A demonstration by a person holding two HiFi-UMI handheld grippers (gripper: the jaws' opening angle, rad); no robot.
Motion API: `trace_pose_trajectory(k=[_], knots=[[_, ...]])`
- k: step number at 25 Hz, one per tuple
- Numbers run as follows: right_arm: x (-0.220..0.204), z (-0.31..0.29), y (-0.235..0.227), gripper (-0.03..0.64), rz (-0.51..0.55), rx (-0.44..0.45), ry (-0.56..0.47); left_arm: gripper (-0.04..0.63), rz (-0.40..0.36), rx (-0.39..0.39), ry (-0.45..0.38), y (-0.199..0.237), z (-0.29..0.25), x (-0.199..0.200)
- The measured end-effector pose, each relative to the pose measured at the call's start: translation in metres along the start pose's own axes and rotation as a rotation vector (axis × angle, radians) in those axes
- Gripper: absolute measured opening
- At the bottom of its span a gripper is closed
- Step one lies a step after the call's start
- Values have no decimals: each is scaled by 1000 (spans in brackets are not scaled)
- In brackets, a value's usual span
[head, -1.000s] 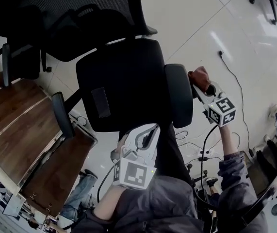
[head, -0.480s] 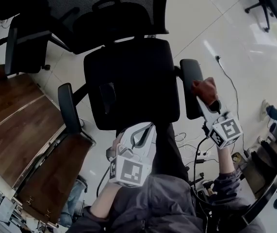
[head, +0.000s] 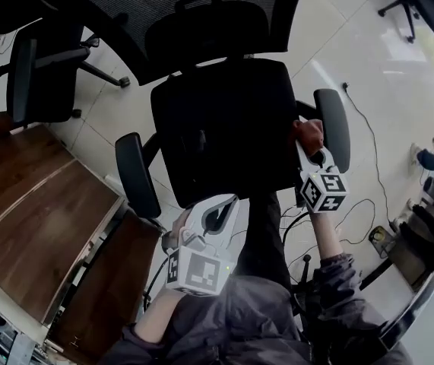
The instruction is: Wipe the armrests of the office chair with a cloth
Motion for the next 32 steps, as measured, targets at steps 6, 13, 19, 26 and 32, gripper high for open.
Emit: trace_pose_trajectory(k=[6, 13, 19, 26, 32], knots=[[-42, -64, -26, 92, -177, -278, 66, 15, 7, -33, 37, 18, 11, -16], [-62, -114, -53, 92, -262, -373, 109, 15, 25, -73, 69, 18, -6, -19], [-58, -125, -56, 92, -286, -350, 75, 15, 35, -68, 95, 20, -18, -18], [-35, -81, -43, 92, -301, -364, 3, 15, 18, -79, 80, 9, -24, -1], [-24, -46, -22, 92, -301, -319, -39, 15, -2, -89, 53, -1, -19, 11]])
Point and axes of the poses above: the fingertips, and each gripper's own axes: z backward along the fingers, y to its left, x out of its top, the point moved 6 cm from there along z, backward along the fingers, and after that the axes turned 6 degrees about -x, right-handed, at the moved point
